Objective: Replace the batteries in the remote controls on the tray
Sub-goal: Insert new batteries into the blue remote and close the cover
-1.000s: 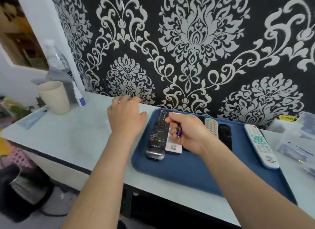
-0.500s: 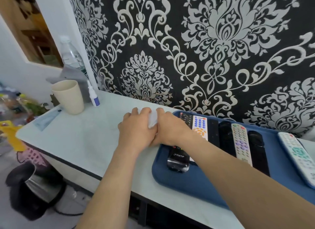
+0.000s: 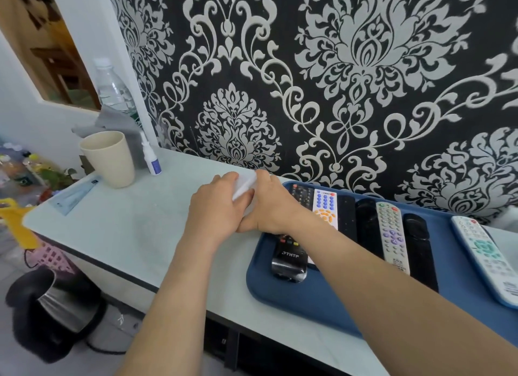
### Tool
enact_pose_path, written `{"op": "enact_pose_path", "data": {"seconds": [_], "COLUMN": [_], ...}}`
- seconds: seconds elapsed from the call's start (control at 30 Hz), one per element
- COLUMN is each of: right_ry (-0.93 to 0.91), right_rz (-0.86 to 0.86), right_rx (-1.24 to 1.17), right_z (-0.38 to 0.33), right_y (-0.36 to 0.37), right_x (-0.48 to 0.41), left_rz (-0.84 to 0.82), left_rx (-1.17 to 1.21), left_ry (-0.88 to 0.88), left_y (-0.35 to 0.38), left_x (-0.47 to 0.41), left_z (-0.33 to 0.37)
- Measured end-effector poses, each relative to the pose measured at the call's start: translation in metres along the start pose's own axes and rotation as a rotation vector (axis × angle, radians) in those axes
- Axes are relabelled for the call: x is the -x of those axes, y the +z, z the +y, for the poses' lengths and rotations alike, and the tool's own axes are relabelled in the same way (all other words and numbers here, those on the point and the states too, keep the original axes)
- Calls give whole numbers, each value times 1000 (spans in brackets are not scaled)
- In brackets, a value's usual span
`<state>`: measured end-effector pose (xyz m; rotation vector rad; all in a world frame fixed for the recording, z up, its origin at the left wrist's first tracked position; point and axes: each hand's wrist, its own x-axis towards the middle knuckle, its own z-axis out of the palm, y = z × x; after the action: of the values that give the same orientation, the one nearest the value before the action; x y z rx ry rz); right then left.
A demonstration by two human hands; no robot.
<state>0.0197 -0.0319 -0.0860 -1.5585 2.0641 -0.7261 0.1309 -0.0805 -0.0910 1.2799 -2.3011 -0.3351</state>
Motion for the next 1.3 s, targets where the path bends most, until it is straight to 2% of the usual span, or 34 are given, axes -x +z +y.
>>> {"op": "enact_pose_path", "data": {"seconds": [0.23, 0.27, 0.37, 0.47, 0.53, 0.6, 0.63, 0.67, 0.77, 0.83, 0.93, 1.1, 1.2, 1.3], "right_ry": [8, 6, 9, -38, -16, 18, 37, 57, 108, 153, 198, 251, 251, 267], "right_rz": [6, 10, 27, 61, 55, 39, 35, 28, -32, -110, -137, -75, -139, -149], "right_rx": [11, 42, 167, 290, 357, 385, 380, 369, 337, 286, 57, -722, -863, -902], "right_z": [-2, 1, 10, 7, 5, 7, 8, 10, 8, 5, 1, -21, -30, -30], "right_y": [1, 1, 5, 5, 3, 0, 0, 0, -2, -11, -40, -56, -47, -43], "right_x": [2, 3, 10, 11, 10, 10, 11, 12, 12, 11, 8, 5, 2, 3], "left_rz": [19, 50, 278, 312, 390, 527, 547, 518, 238, 172, 201, 244, 370, 457], "left_rx": [-43, -35, 95, 173, 439, 923, 1131, 1240, 1130, 1014, 889, 829, 618, 471], "left_ry": [77, 66, -35, -56, -184, -364, -483, -588, -703, -688, -687, -682, -606, -398], "left_y": [-3, -6, -26, -25, -19, -24, -25, -22, -5, 4, 1, 3, -2, -8], "left_x": [4, 2, -2, 4, 6, 1, -1, -2, 0, -1, -3, -4, -3, 2], "left_z": [0, 0, 1, 9, 4, -9, -19, -28, -42, -45, -43, -41, -40, -29]}}
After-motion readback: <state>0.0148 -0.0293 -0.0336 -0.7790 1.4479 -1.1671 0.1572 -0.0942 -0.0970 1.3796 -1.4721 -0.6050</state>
